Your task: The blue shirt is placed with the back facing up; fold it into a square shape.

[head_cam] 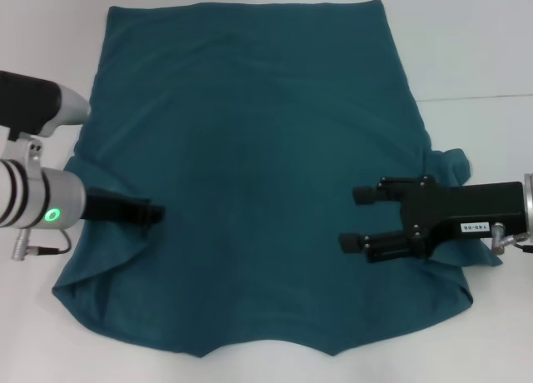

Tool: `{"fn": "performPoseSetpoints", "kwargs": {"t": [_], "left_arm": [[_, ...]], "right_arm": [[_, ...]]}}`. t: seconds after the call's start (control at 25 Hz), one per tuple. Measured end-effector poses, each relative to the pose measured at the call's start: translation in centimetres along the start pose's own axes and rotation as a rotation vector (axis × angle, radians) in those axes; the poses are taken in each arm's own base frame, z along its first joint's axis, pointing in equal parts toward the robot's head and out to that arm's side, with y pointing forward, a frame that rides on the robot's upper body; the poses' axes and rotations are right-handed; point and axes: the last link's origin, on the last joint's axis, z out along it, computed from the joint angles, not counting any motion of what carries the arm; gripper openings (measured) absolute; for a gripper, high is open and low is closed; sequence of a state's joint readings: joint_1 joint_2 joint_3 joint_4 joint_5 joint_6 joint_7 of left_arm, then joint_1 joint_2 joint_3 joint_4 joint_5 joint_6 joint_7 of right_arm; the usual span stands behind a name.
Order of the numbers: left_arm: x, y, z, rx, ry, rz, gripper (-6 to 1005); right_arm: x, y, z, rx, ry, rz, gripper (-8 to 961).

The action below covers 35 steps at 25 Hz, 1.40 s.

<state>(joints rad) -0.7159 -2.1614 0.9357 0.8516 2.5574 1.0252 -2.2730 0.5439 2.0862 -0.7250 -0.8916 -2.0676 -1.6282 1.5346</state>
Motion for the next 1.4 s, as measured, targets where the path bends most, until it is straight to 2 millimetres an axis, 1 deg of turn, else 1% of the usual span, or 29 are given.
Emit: {"fn": "performPoseSetpoints", "kwargs": {"t": [0.04,0.16,0.28,0.4,0.48,0.6,0.72,0.92,1.04,1.24,1.4], "left_arm": [[0.1,0.3,0.1,-0.006,0.004,0.009,20],[0.6,1.1,0.5,-0.034,0.020,0.024,109],[0.9,1.2,0.4,-0.045,0.033,0.017,198],[1.2,0.9,0.1,-0.043,0.051,0.004,317],[1.4,0.1,-0.6,-0.028,0.078,-0.030,397],[1.6,-2.5,-2.2,0.017,0.137,-0.139,515],[1.1,-4.9,-3.3,0.055,0.164,-0.265,634],[0.0,-7.0,-3.8,0.124,0.175,-0.384,848],[-0.9,-8.0,-3.6,0.173,0.165,-0.442,848],[-1.6,-9.3,-3.4,0.220,0.158,-0.497,848],[-2.2,-9.7,-3.3,0.234,0.165,-0.528,849]], "right_arm": [[0.0,0.0,0.1,-0.001,0.000,0.001,916],[0.0,-0.1,0.2,0.001,-0.001,0.003,916],[-0.1,-0.1,0.2,0.004,-0.002,0.002,916],[-0.2,-0.3,0.2,0.010,-0.002,-0.001,916],[-0.3,-0.3,0.3,0.012,-0.007,-0.004,916],[-0.7,-0.4,0.4,0.010,-0.016,-0.010,916],[-0.9,-0.4,0.5,0.010,-0.019,-0.013,917],[-1.3,-0.6,0.8,0.013,-0.022,-0.021,917],[-1.5,-0.7,1.0,0.007,-0.025,-0.025,916],[-1.9,-0.8,1.3,0.010,-0.026,-0.035,916],[-2.1,-0.9,1.5,0.008,-0.025,-0.040,915]]}}
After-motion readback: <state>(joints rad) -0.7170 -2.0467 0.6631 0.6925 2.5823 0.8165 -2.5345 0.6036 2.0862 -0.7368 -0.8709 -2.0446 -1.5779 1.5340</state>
